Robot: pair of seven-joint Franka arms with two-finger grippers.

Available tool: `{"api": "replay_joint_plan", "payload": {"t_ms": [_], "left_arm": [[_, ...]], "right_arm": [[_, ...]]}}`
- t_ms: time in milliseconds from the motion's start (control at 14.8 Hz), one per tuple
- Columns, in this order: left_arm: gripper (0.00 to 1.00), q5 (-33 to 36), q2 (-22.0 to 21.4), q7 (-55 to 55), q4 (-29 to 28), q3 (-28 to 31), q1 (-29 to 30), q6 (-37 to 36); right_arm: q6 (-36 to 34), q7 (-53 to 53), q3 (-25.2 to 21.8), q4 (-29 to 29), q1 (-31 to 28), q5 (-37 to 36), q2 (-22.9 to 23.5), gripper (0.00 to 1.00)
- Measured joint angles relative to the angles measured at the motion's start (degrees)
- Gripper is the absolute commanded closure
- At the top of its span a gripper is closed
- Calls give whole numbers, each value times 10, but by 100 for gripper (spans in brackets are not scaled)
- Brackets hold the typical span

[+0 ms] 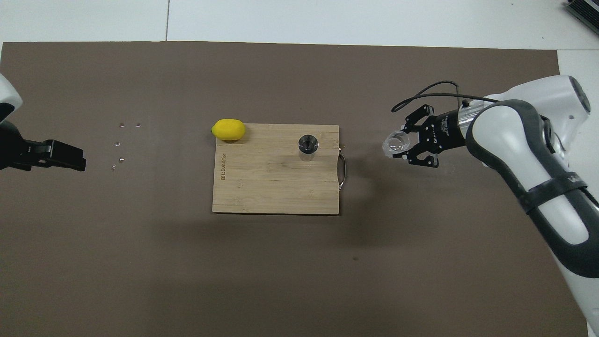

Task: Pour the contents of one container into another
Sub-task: 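Carry the glass cup with the right gripper above the dark cup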

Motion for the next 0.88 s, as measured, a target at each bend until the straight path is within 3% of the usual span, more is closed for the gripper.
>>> {"api": "replay_joint_plan", "payload": {"t_ms": [475,881], "left_arm": [[0,0,7,0,1,-1,-5,1],[0,0,7,0,1,0,-5,1]], "right_arm": [[105,160,0,14,99,-18,1,100],[118,277,-1,73,137,-94,20,100]]}}
